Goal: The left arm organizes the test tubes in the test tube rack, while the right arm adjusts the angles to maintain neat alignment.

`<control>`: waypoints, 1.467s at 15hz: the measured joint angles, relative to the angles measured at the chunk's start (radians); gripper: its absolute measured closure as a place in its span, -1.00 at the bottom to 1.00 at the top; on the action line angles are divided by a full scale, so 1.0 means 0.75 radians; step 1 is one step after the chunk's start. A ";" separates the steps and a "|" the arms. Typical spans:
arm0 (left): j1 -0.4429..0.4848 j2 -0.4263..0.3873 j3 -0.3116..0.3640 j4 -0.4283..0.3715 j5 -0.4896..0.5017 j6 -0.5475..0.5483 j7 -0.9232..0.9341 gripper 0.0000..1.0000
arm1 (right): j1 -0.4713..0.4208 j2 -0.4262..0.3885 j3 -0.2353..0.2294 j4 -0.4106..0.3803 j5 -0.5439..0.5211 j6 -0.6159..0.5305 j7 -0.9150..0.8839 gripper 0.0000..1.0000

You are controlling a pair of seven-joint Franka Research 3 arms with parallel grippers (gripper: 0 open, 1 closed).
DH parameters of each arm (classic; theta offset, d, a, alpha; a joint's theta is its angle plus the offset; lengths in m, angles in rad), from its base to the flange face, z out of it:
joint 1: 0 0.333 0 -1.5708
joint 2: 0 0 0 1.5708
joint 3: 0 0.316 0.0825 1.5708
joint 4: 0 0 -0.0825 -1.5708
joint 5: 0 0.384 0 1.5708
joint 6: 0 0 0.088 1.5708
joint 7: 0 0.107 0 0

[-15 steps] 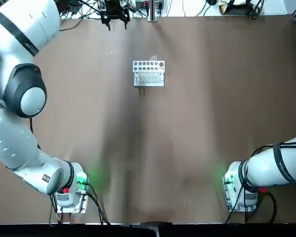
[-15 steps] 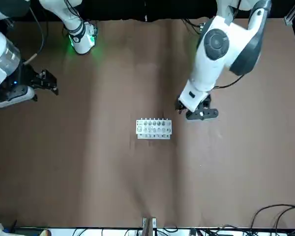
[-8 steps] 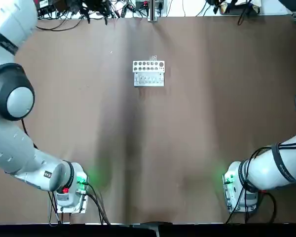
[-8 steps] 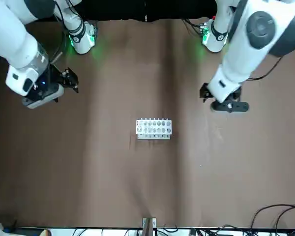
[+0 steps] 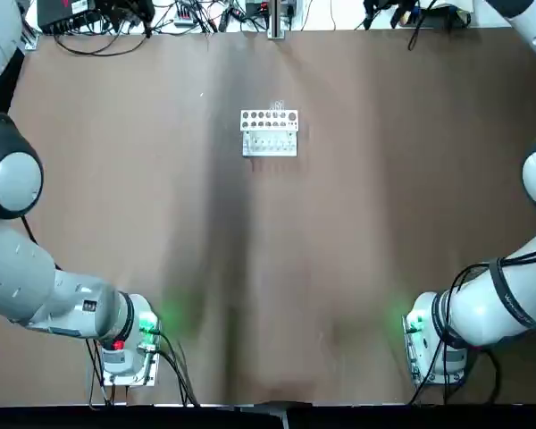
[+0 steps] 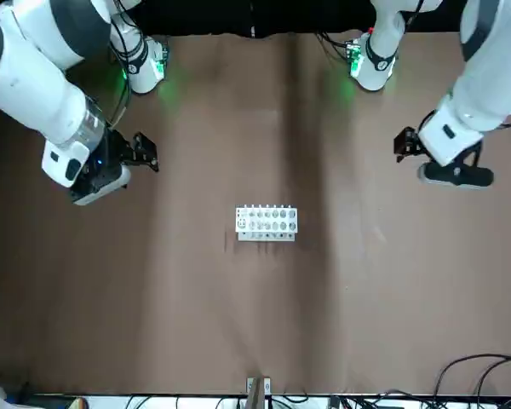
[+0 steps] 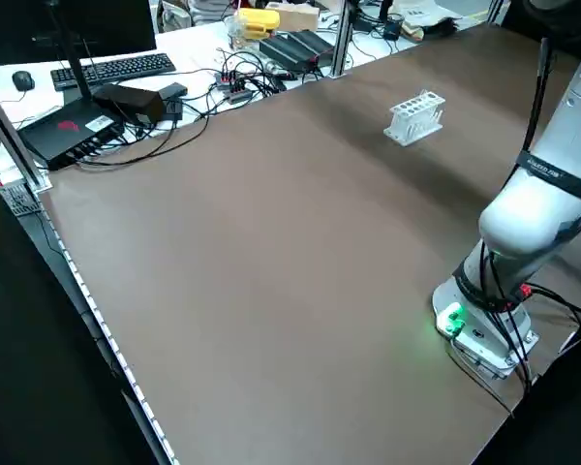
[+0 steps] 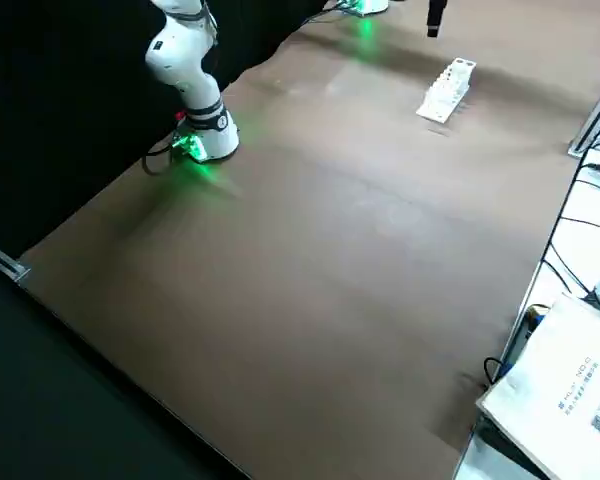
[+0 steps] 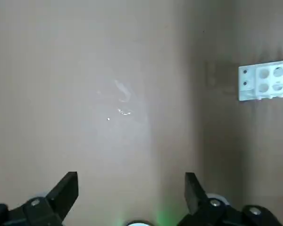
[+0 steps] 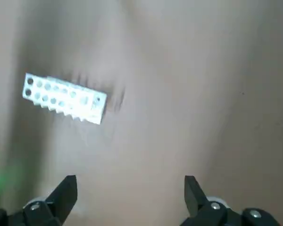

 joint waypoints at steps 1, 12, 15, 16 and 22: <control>0.024 -0.006 0.000 0.000 -0.003 -0.007 0.033 -0.99 | 0.012 0.011 0.001 0.000 0.004 0.033 0.055 -1.00; 0.183 -0.078 0.028 -0.002 -0.058 -0.027 0.207 -1.00 | 0.241 0.105 0.004 -0.001 0.001 0.144 1.176 -1.00; 0.183 -0.088 0.063 -0.002 -0.060 -0.012 0.205 -1.00 | 0.282 0.123 0.004 -0.001 0.001 0.160 1.324 -1.00; 0.184 -0.089 0.077 -0.002 -0.069 -0.005 0.205 -1.00 | 0.294 0.134 0.003 -0.001 0.001 0.184 1.387 -1.00; 0.179 -0.115 0.207 -0.001 -0.175 0.011 0.204 -1.00 | 0.447 0.246 0.003 0.038 -0.183 0.286 1.820 -0.99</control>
